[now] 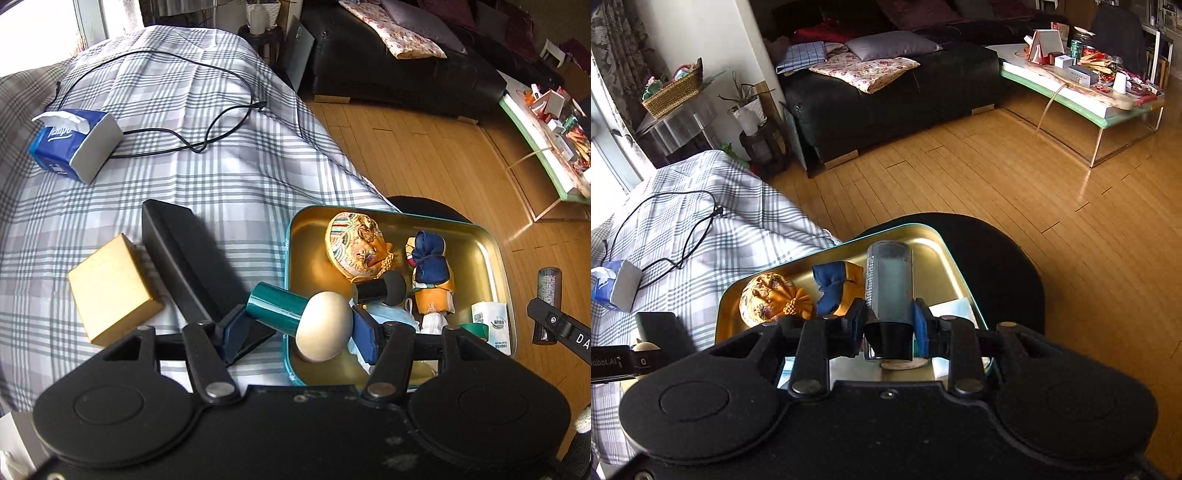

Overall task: Organize soft objects
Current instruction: 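Open the left tool to drop the sponge while the right tool drops the cylinder in the tray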

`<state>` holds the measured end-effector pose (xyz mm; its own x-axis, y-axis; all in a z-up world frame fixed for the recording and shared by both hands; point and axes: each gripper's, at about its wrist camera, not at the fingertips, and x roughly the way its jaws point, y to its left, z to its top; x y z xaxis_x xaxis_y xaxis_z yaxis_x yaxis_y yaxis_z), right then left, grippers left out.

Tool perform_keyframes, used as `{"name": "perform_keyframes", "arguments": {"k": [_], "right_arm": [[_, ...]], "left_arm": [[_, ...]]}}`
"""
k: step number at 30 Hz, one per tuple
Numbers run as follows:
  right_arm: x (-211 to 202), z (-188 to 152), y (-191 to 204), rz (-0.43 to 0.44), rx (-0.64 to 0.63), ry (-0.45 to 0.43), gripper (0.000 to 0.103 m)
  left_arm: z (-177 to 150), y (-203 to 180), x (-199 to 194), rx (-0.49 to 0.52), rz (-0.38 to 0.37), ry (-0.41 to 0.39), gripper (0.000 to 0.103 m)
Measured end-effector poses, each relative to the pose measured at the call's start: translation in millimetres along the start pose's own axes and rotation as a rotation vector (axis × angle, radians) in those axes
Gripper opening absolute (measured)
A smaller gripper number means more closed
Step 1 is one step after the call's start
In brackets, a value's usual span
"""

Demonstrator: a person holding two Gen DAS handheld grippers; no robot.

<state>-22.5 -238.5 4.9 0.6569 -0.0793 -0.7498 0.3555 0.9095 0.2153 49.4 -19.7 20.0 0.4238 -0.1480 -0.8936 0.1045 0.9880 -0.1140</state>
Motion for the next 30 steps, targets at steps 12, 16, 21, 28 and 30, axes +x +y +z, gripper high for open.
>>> {"name": "perform_keyframes", "arguments": {"k": [12, 16, 21, 28, 30], "right_arm": [[33, 16, 9, -0.032, -0.05, 0.001, 0.03], [42, 19, 7, -0.04, -0.048, 0.015, 0.03], [48, 20, 7, -0.046, -0.055, 0.023, 0.034], [44, 15, 7, -0.069, -0.063, 0.015, 0.034], [41, 13, 8, -0.076, -0.066, 0.009, 0.034]], "left_arm": [[17, -21, 58, 0.032, 0.053, 0.061, 0.067], [19, -21, 65, 0.032, 0.05, 0.065, 0.075], [19, -21, 70, 0.034, 0.056, 0.071, 0.077], [15, -22, 63, 0.044, 0.063, 0.051, 0.08], [14, -23, 57, 0.048, 0.069, 0.035, 0.081]]}}
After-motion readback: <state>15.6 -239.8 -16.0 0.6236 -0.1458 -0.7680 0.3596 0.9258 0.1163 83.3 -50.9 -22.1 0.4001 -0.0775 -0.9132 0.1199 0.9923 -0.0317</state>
